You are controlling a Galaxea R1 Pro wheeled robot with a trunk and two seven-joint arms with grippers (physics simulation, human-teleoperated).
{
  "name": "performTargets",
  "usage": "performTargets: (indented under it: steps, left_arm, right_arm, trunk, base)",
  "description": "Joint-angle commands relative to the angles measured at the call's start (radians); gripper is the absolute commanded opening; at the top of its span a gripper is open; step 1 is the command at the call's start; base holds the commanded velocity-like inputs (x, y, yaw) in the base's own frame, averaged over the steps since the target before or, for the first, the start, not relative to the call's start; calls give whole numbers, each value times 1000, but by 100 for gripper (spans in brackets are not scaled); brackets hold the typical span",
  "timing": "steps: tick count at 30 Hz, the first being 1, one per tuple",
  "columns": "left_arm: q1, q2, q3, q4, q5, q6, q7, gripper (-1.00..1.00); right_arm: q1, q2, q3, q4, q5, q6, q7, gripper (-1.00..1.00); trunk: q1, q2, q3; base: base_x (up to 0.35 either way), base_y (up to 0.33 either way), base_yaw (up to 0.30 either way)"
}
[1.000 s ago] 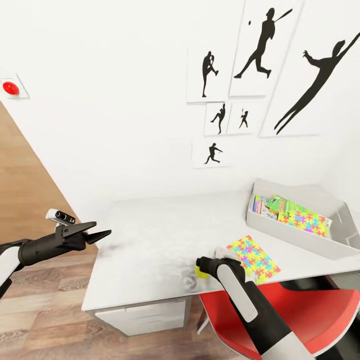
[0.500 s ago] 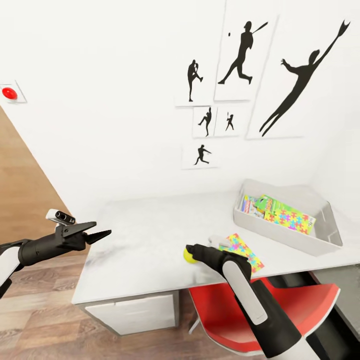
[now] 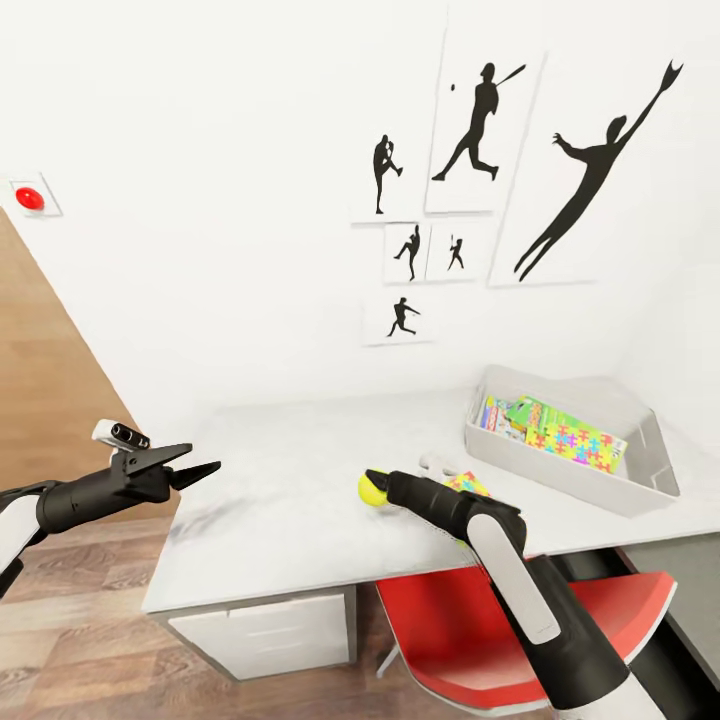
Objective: Put all the toys in the child's room - the three board games (two on the bed and one on the table), the two jigsaw puzzles on the table, and the tennis ball on the table - inside the toy box on the table in the child's room.
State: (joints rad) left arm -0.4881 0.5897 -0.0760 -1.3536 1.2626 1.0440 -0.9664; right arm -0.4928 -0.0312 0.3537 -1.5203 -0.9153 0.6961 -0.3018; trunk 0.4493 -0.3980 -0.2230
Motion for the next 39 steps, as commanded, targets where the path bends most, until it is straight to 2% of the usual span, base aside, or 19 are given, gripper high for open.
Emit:
performTargets:
  steps: [1,3,5,7,10,23,39]
  left_arm:
    - [-1,1,-2,1,1,3,-3,100]
    - [-1,1,-2,1,1,3,-3,100]
    - [-1,1,-2,1,1,3,-3,100]
    - [-1,0,-2,1,1,3,-3,100]
    - [-1,0,-2,1,1,3,-3,100]
    - [-1,-1,-2,2,0,3,-3,100]
    - [-1,-1,-2,2,-8,2,-2,100]
  right_arm:
    - [-1,-12,-8,-2,-24,-1,24,-100]
    - [0,-41,-25,-3,-61,-2,107,-100]
    - [0,-62,-31,-3,-86,-2,162,-100]
    - [0,-78,-33,-3,-98,-3,203,-100]
    - [0,-89,-34,-2,-103,-4,235,-100]
    - [0,-94,-36,2,-105,-5,250,-100]
    - [0,-93,-46,8,-106,-7,251,-100]
  trunk:
    - [1,-2,0]
    - [1,-2,3]
    - [1,-2,6]
    - [1,-2,9]
    - [1,-2,13]
    - [1,-2,33]
    - [1,-2,34]
  base:
    - [0,0,0]
    - [0,0,0]
    - [0,0,0]
    - [0,0,0]
    - [0,0,0]
    - [0,0,0]
    - [0,0,0]
